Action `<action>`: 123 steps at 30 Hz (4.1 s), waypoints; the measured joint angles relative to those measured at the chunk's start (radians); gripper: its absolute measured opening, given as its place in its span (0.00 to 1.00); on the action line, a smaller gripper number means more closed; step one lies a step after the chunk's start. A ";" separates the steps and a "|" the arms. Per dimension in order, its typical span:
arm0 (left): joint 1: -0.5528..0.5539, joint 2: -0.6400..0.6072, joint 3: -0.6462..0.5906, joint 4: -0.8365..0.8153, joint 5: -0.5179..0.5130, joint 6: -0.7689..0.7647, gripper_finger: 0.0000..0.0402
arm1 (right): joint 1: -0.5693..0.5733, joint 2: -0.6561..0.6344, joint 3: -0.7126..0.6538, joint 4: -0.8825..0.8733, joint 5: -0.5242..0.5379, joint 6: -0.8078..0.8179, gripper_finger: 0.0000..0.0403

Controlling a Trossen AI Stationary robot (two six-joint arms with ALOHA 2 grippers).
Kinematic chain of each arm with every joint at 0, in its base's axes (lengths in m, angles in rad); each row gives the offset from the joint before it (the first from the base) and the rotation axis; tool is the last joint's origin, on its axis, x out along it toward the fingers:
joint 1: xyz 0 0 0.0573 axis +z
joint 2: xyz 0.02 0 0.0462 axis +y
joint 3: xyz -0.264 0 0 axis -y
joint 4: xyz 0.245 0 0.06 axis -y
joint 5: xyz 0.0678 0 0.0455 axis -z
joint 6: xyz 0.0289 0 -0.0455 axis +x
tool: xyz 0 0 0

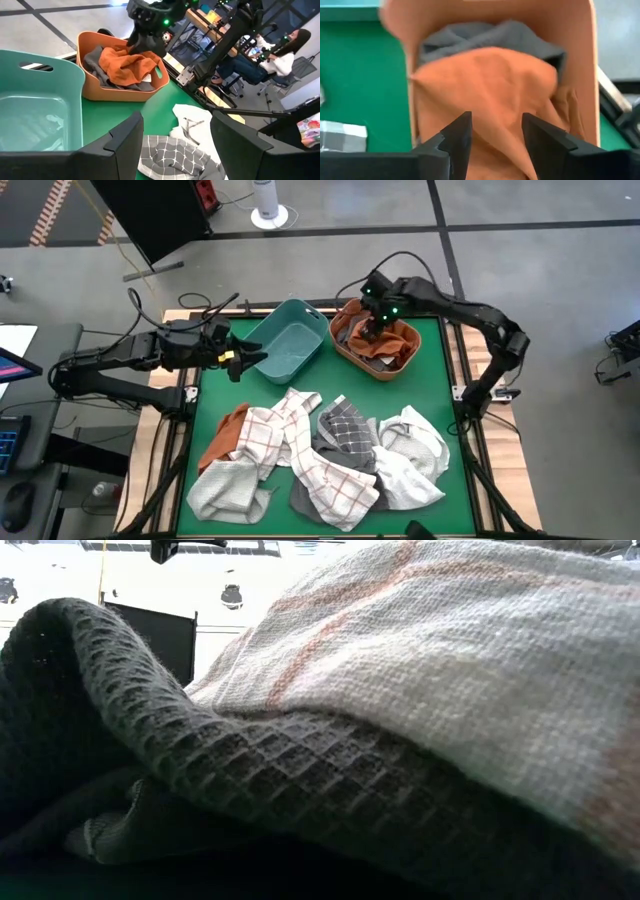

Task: Sort towels by color in basket
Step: Put the white patterned towel into the blue bin

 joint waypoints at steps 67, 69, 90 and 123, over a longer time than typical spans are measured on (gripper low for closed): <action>-0.301 0.837 0.000 0.452 0.415 0.175 0.01 | 0.532 -0.540 0.001 -0.220 0.382 0.146 0.46; -0.293 0.835 0.002 0.458 0.418 0.163 0.01 | 0.532 -0.541 0.001 -0.220 0.382 0.144 0.46; -0.169 0.608 0.133 0.490 0.194 0.258 0.00 | 0.523 -0.550 0.001 -0.192 0.381 0.126 0.46; 0.250 0.290 0.132 0.998 0.219 0.475 0.01 | 0.497 -0.444 0.001 -0.096 0.433 0.493 0.46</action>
